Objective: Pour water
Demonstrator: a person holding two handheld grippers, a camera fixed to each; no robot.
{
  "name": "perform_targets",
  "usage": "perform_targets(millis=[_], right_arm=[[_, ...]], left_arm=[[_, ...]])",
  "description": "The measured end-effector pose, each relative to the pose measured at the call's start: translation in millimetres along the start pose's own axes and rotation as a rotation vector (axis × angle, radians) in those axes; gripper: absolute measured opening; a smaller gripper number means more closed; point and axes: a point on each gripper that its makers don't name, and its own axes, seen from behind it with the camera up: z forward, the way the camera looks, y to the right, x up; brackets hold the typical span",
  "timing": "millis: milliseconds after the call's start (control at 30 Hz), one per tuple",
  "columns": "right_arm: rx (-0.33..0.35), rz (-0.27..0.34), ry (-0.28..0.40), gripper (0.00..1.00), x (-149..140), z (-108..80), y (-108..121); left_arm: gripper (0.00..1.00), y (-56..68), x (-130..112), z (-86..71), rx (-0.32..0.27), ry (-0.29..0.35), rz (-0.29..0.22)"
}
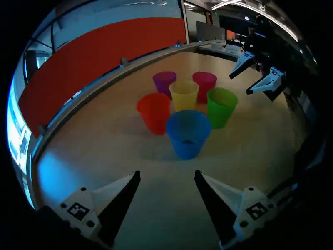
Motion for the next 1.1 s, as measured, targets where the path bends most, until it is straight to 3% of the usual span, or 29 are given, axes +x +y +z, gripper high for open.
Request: perform_targets(millis=[267,533,1100], right_arm=[[-0.139,0.084,0.076,0.99,12,-18.7,26],[-0.264,0.108,0.159,1.0,25,-35.2,46],[-0.515,0.164,0.331,0.99,56,-56.8,82]], left_arm=[[0.97,-30.8,1,-20.6,0.16,0.112,-0.092],[0.97,-38.0,-1,-35.9,0.239,0.198,-0.191],[0.97,-64.5,25,-68.2,0.43,0.421,-0.319]])
